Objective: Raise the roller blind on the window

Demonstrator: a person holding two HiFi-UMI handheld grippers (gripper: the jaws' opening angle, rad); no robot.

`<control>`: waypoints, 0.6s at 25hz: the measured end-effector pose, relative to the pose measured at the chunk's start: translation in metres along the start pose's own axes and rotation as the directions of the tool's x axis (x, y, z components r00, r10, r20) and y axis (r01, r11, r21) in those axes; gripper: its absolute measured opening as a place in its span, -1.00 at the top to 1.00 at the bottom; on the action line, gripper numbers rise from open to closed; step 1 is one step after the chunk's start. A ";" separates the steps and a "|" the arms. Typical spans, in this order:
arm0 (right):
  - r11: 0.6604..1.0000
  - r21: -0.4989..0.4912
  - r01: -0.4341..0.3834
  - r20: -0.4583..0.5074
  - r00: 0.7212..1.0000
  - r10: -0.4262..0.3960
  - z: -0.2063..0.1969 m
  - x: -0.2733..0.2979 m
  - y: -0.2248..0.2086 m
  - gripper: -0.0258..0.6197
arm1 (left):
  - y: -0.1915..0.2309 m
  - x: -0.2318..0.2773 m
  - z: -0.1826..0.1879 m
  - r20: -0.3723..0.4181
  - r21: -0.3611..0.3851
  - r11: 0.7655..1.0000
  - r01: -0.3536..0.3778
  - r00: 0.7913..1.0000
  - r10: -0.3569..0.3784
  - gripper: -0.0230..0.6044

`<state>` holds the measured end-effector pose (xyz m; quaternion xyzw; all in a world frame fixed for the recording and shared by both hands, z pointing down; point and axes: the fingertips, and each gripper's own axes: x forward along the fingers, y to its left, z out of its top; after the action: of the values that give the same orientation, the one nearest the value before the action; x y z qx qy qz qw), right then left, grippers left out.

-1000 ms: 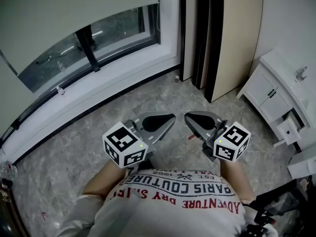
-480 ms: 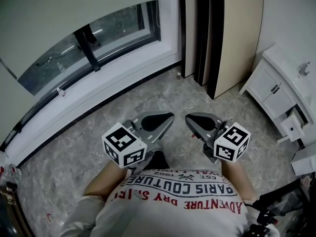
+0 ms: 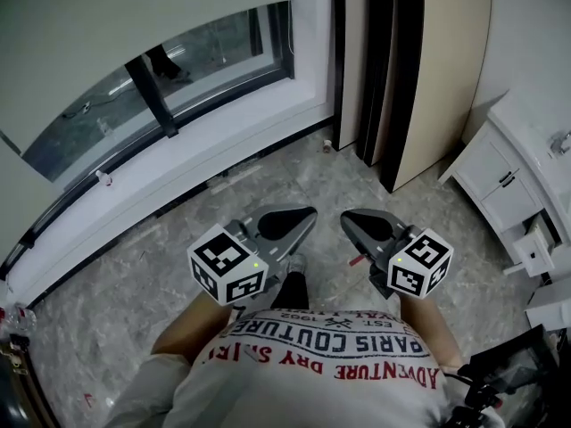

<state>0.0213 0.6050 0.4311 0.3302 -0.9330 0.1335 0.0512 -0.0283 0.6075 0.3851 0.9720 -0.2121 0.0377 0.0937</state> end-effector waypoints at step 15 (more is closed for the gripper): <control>0.996 0.031 0.081 0.037 0.996 -0.082 0.097 0.191 -0.207 0.90 | 0.275 0.082 0.053 -0.015 -0.015 1.000 -0.007 1.000 0.007 0.92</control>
<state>0.0021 0.3080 0.4176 0.3711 -0.9175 0.1388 0.0337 -0.0673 0.3182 0.3878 0.9702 -0.2151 0.0436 0.1025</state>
